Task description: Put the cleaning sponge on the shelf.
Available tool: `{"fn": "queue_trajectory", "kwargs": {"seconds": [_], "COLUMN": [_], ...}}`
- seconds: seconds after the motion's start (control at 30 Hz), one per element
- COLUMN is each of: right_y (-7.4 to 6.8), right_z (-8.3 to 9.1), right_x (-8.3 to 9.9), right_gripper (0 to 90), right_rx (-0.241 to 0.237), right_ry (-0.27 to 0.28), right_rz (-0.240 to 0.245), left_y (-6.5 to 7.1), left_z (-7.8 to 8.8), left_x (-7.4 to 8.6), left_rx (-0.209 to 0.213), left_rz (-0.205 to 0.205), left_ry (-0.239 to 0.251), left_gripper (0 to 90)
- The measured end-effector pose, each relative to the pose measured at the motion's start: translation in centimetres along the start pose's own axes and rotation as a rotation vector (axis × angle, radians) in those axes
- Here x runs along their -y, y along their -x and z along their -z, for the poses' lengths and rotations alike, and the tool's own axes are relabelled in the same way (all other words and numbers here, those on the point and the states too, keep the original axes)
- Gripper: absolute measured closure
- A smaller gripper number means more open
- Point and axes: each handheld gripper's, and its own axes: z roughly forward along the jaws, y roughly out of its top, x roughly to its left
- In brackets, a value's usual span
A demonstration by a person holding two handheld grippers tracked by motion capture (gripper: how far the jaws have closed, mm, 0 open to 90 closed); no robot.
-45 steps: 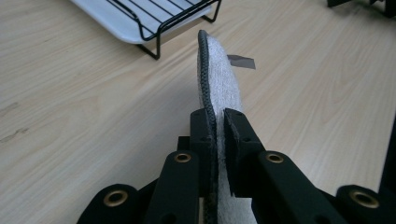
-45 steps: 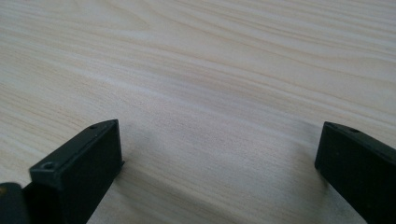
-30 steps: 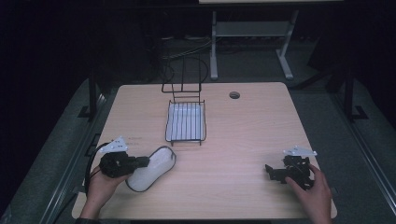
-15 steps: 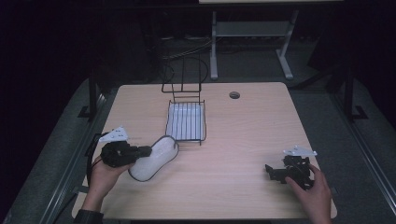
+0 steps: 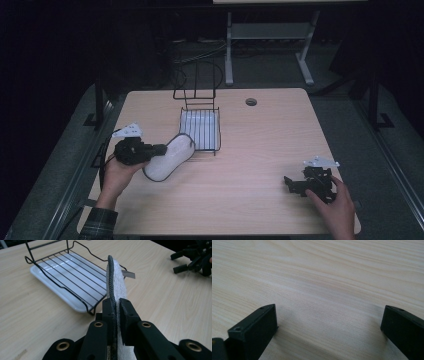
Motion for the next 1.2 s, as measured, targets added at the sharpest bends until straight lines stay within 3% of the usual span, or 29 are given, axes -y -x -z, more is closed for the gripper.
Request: {"fn": "queue_trajectory", "kwargs": {"seconds": [0.63,1.2], "right_y": [0.0,0.0], "right_z": [0.0,0.0], "right_x": [0.0,0.0], "right_gripper": [0.2,0.2], "right_rx": [-0.002,0.001], "right_ry": [0.0,-0.001], "right_rz": [0.0,0.001], "left_y": [-2.1,-3.8], "left_z": [-2.5,-4.1], "left_x": [-2.3,-4.7], "left_rx": [0.009,0.006], "left_rz": [0.011,0.025], "left_ry": [-0.007,0.026], "left_gripper": [83.4,83.4]}}
